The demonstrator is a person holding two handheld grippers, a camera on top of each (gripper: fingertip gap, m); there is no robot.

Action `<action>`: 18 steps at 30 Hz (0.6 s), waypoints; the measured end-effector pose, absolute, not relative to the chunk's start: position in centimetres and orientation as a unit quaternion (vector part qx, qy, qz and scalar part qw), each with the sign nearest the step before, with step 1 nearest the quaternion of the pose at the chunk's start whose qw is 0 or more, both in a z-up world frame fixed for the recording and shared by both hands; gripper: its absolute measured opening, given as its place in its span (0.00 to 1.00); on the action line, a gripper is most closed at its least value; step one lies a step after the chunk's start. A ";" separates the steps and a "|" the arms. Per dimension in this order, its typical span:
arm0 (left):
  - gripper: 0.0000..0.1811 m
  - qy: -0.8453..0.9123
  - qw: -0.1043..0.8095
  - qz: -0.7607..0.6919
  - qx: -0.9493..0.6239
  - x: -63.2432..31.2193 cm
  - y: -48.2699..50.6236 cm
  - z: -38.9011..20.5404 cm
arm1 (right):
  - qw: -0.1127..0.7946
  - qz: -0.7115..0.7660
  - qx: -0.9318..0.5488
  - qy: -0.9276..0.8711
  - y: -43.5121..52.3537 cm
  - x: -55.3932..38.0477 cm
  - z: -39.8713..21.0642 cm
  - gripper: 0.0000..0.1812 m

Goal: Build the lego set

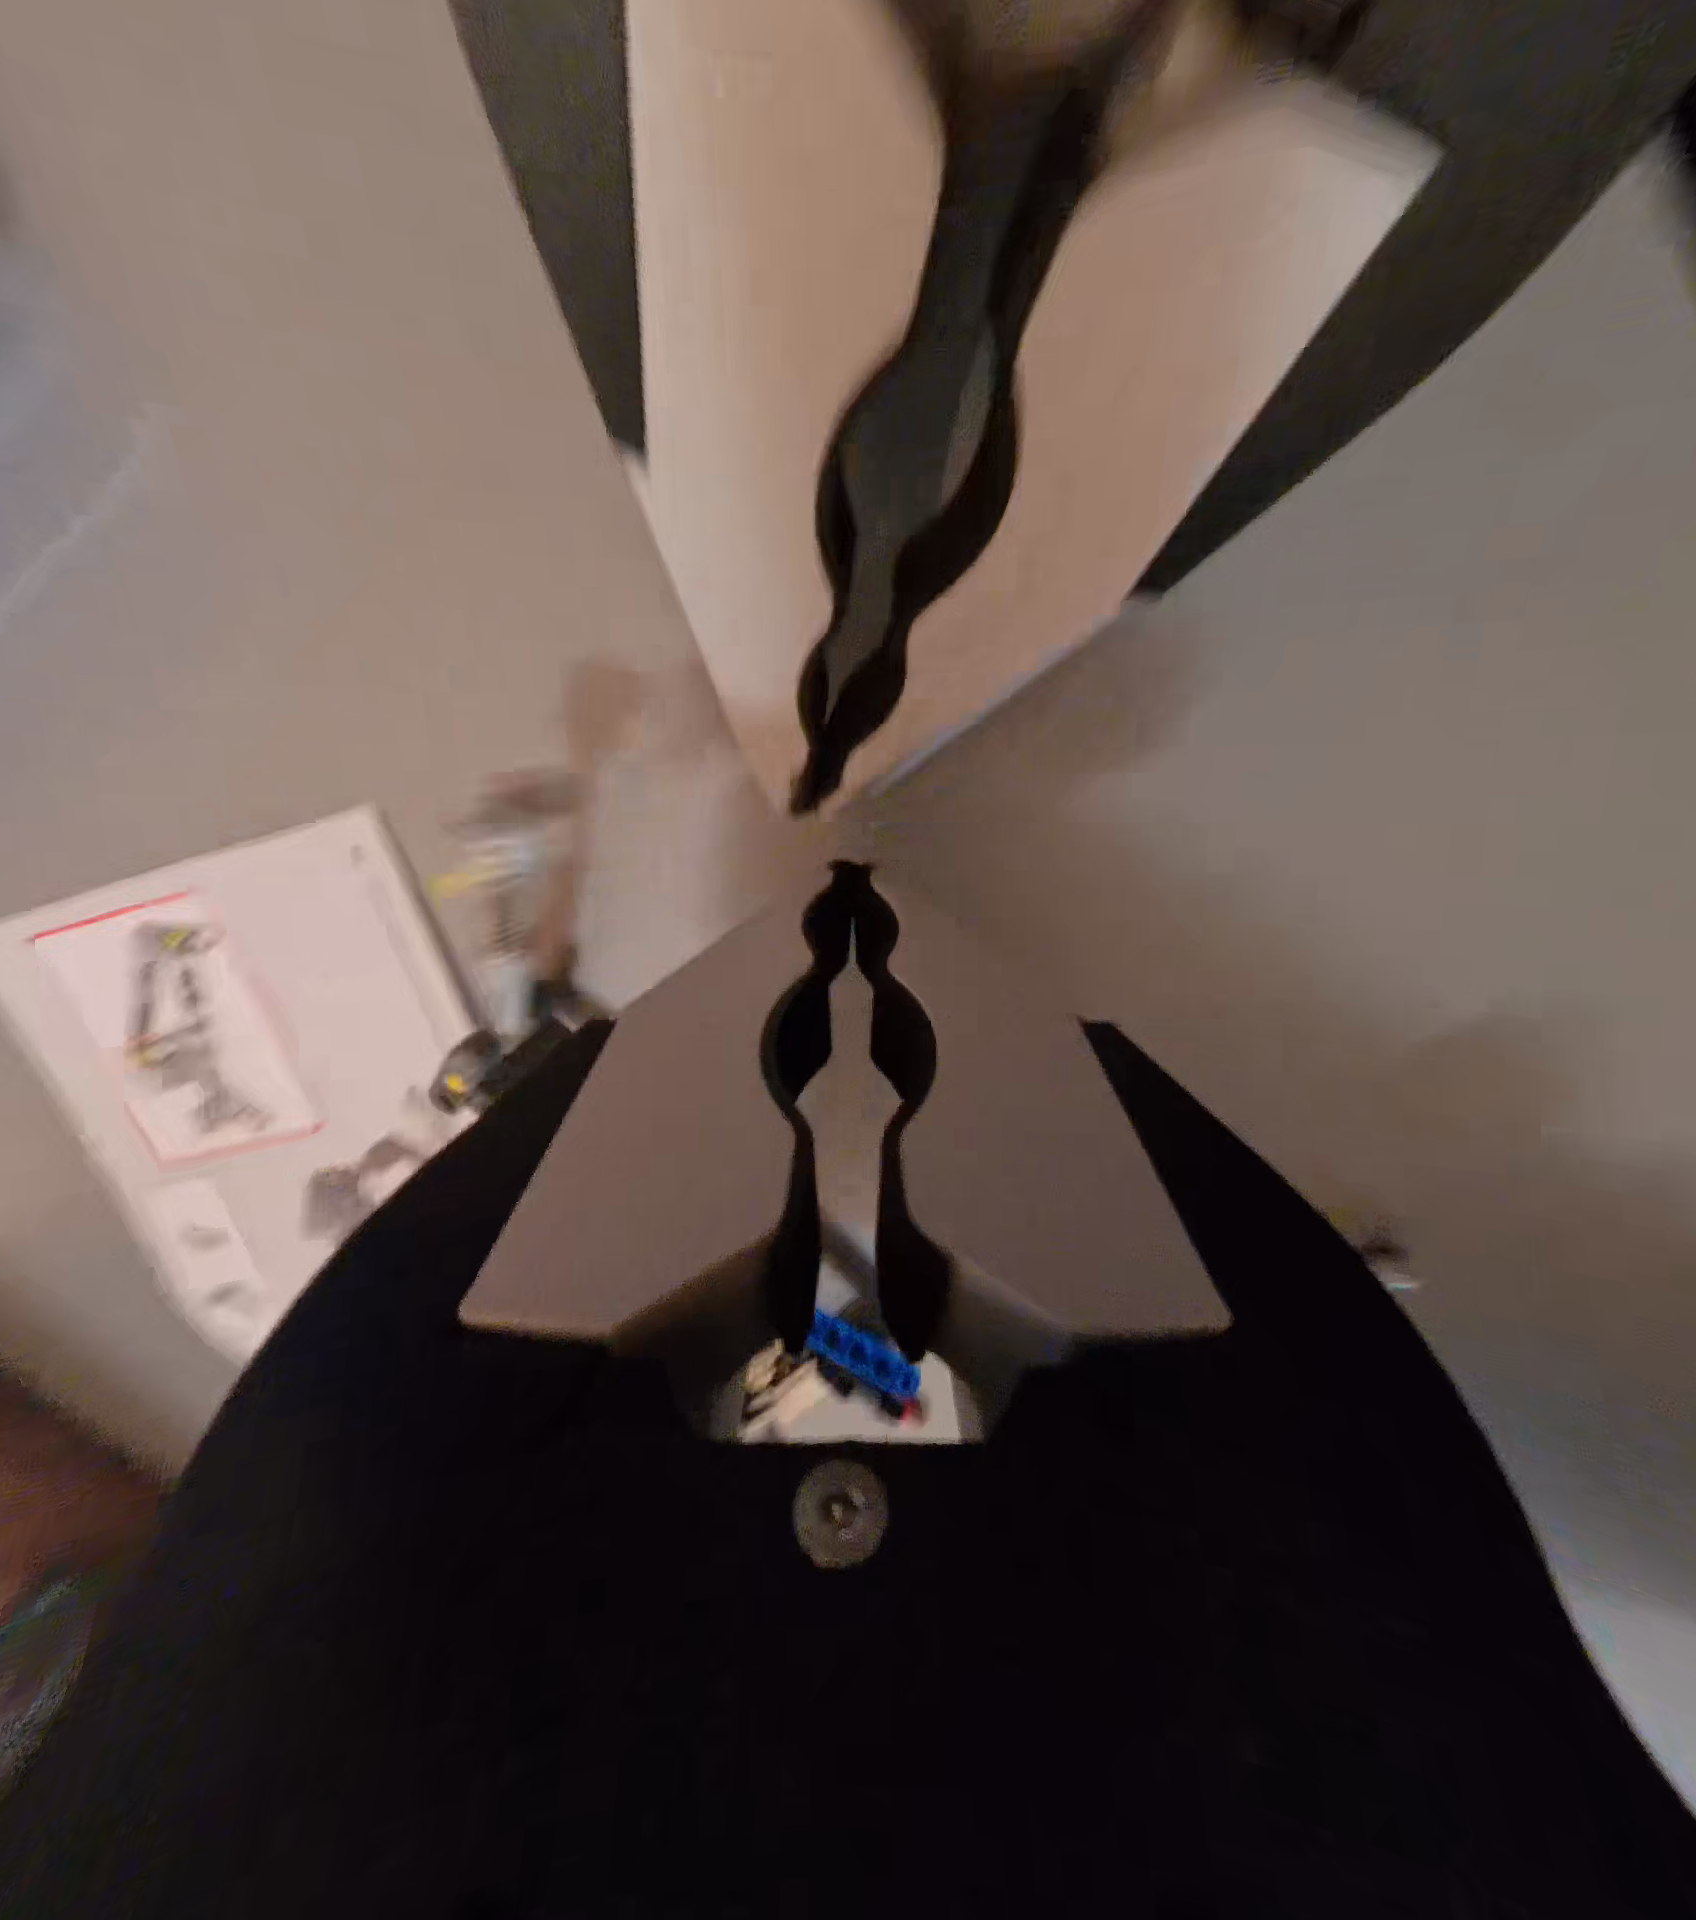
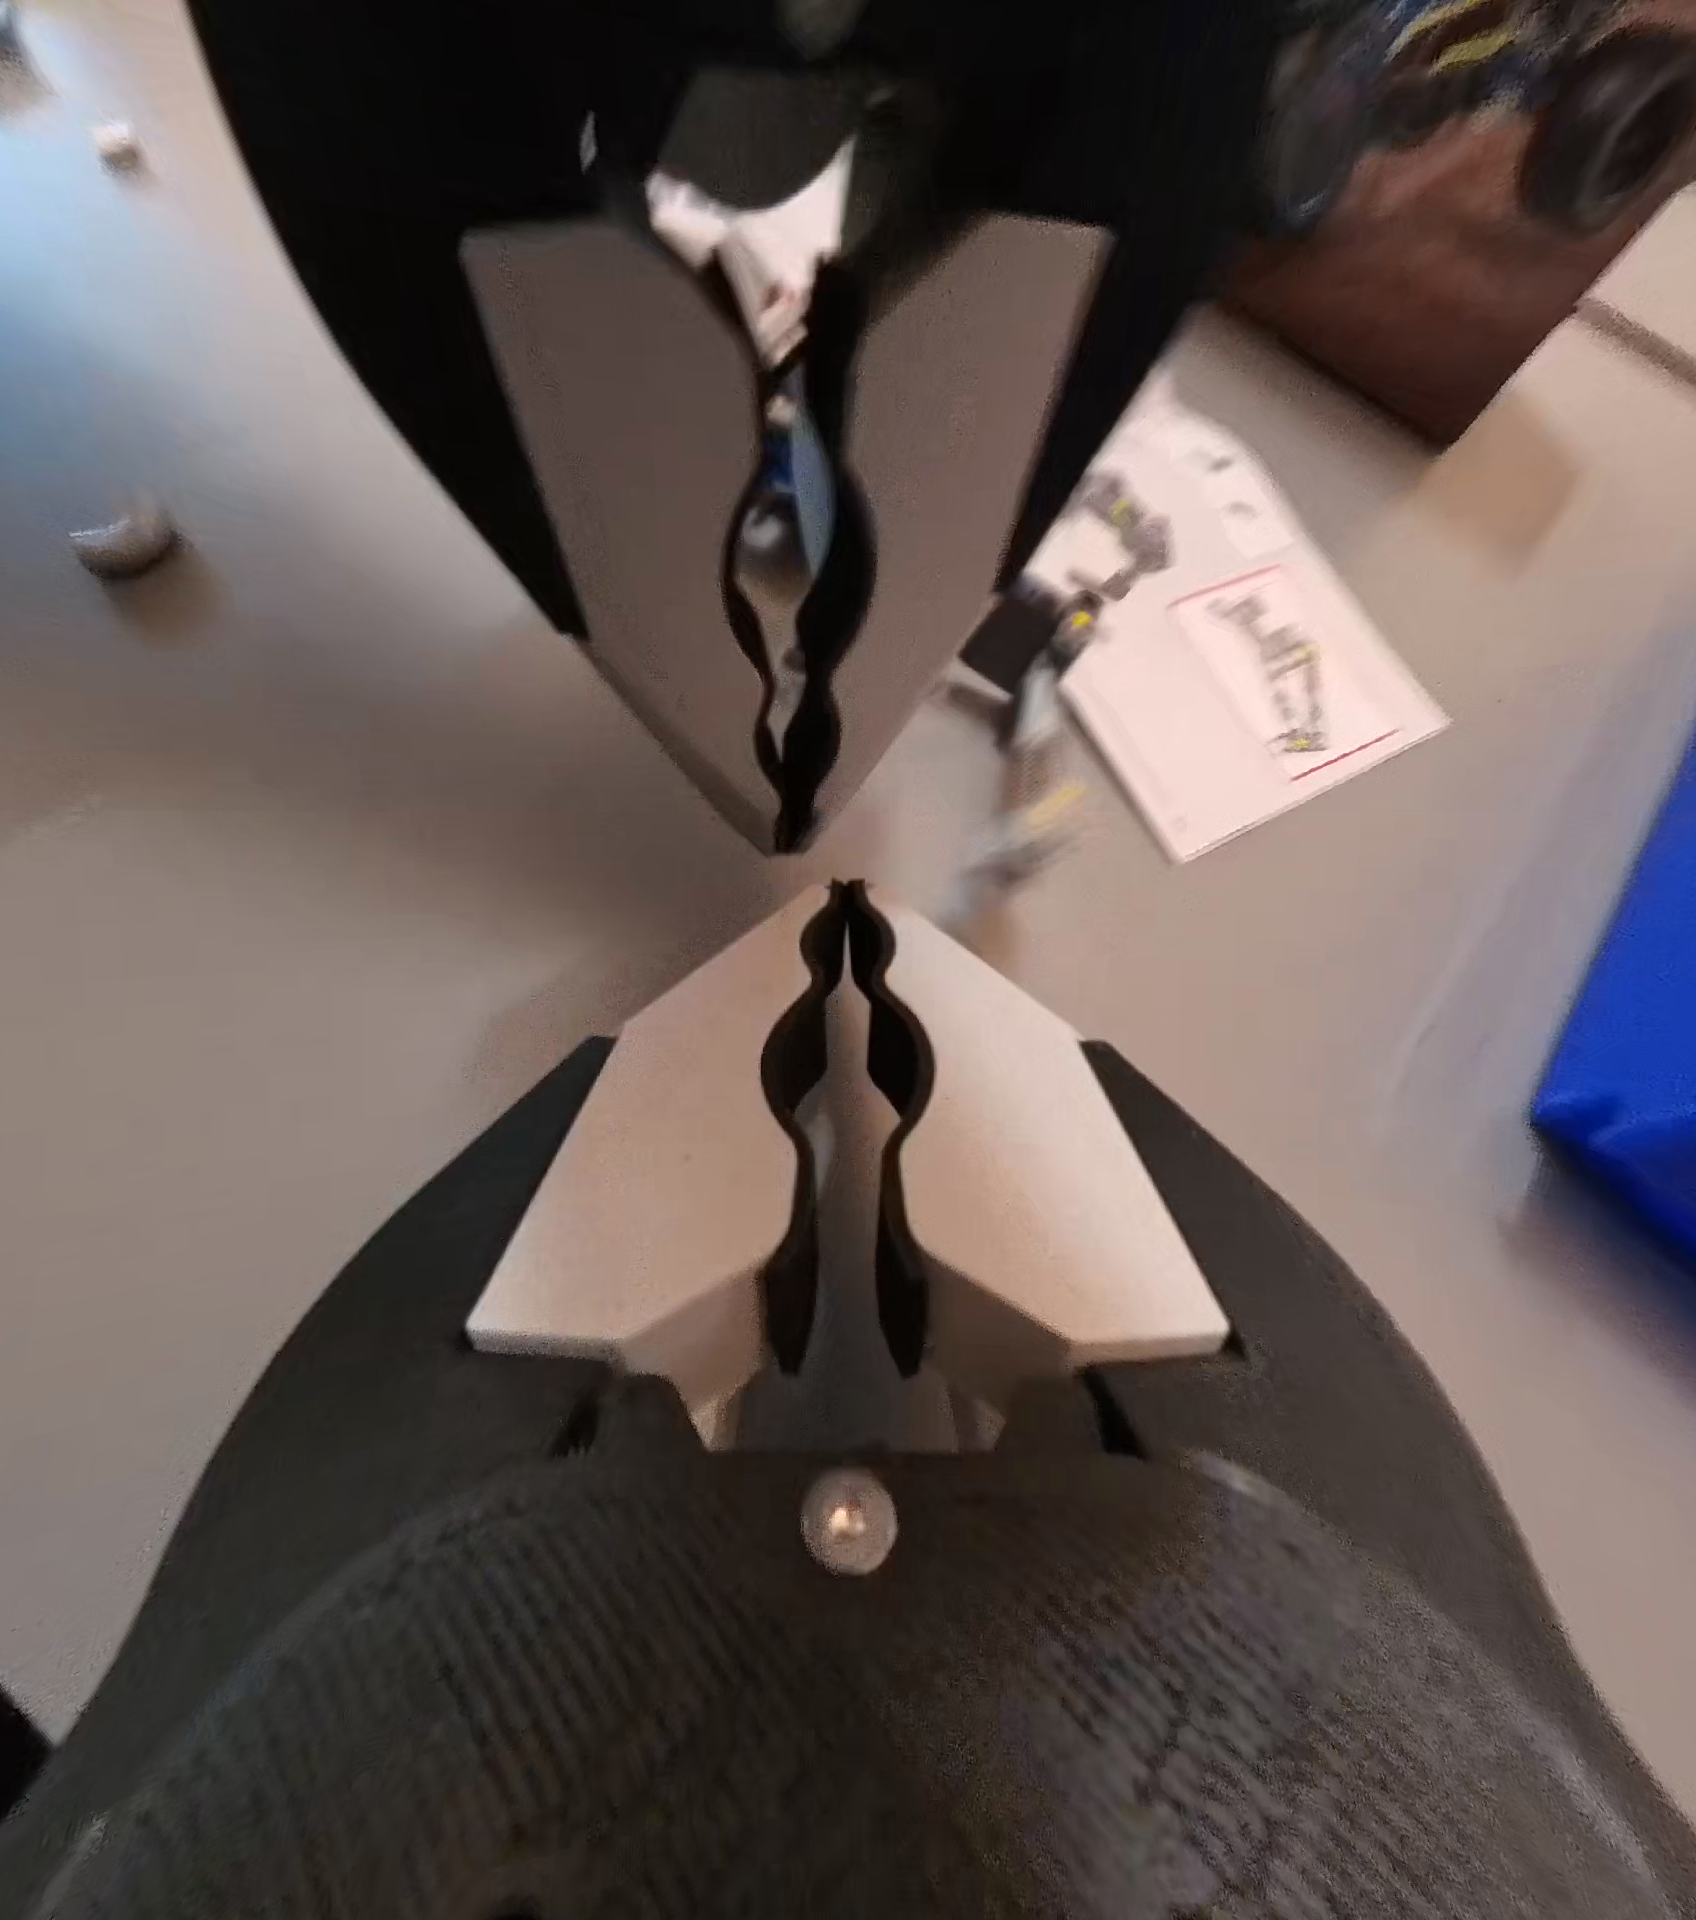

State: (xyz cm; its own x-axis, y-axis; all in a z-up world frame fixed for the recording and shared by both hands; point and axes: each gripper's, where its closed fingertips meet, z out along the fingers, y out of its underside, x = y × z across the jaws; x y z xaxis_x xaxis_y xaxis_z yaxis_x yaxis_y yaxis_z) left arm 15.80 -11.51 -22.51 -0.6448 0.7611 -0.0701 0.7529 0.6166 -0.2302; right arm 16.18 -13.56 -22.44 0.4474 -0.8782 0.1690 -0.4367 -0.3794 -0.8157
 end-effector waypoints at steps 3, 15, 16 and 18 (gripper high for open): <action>0.00 -0.884 0.030 0.246 -0.395 13.6 -12.9 -19.0 | 0.400 -0.315 -0.742 0.436 -13.8 16.4 -20.9 0.00; 0.08 -0.915 -0.055 0.391 -0.082 21.7 -6.9 -22.4 | 0.383 -0.312 -0.774 0.396 -14.6 16.8 -20.8 0.13; 0.09 -0.911 -0.064 0.400 -0.072 22.0 -7.2 -22.1 | 0.386 -0.317 -0.774 0.388 -14.8 17.0 -20.2 0.13; 0.11 -0.904 -0.080 0.415 -0.070 22.3 -8.1 -22.1 | 0.397 -0.329 -0.765 0.387 -15.7 18.0 -18.7 0.14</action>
